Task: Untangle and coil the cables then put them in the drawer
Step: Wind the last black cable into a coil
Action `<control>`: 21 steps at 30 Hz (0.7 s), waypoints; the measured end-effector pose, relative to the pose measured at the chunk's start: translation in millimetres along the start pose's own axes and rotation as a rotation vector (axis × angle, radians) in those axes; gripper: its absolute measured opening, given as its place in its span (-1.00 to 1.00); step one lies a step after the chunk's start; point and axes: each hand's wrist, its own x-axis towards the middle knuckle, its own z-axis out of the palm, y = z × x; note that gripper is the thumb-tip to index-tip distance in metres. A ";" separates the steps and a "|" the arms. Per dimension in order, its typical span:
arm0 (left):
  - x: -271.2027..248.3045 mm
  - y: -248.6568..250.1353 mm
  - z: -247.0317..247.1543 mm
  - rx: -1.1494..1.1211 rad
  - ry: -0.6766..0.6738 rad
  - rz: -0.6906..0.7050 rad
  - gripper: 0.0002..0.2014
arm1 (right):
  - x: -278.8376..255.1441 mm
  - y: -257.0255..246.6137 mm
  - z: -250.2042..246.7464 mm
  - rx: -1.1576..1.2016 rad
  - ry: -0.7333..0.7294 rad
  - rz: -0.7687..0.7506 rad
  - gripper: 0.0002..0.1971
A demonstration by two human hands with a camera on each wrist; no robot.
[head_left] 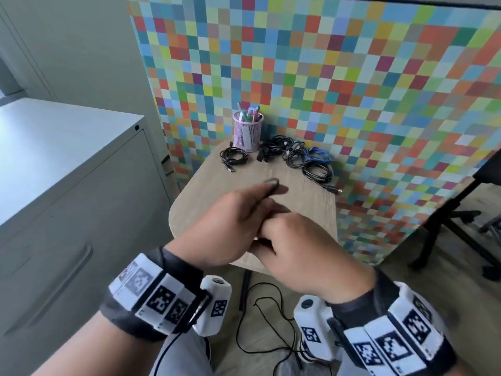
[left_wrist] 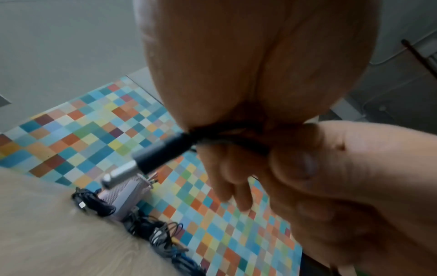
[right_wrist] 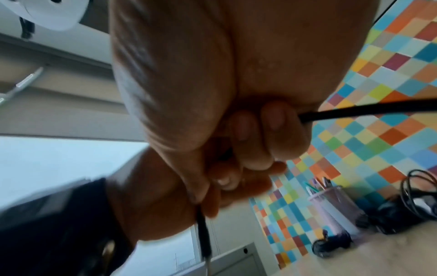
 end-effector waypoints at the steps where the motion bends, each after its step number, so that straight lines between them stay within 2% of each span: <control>1: -0.3 -1.9 -0.1 0.066 -0.021 -0.004 -0.73 | -1.9 0.6 -3.5 0.011 0.005 -0.014 -0.89; 3: -1.0 -3.2 -3.7 0.092 -0.098 -0.038 -0.74 | -6.4 5.3 -13.0 0.042 0.044 0.004 -0.88; 6: -4.1 0.4 -10.0 0.002 -0.265 -0.112 -0.73 | -11.1 23.6 -34.6 0.101 0.198 0.067 -0.68; 8: -5.2 -0.9 -14.7 -0.139 -0.320 -0.132 -0.60 | -11.5 33.4 -48.6 0.190 0.252 0.075 -0.68; 10: -4.7 -1.7 -17.8 -0.285 -0.363 -0.127 -0.48 | -8.0 40.3 -51.0 0.312 0.155 0.049 -0.67; 11: -4.8 -1.2 -18.8 -0.360 -0.374 -0.120 -0.47 | -5.4 43.3 -47.8 0.383 0.079 0.020 -0.62; 13: -4.7 1.4 -18.3 -0.505 -0.372 -0.122 -0.53 | -1.9 49.9 -37.5 0.475 -0.015 -0.022 -0.50; 15: -4.7 3.4 -16.2 -0.623 -0.362 -0.122 -0.58 | 0.0 49.0 -30.4 0.579 0.005 -0.054 -0.38; 19: -1.9 6.3 -7.7 -0.696 -0.281 -0.048 -0.67 | 8.7 48.4 -21.3 0.846 0.118 -0.013 -0.39; 21: 0.6 10.6 -6.0 -0.724 -0.202 -0.034 -0.72 | 13.5 50.4 -20.2 0.953 0.157 0.034 -0.53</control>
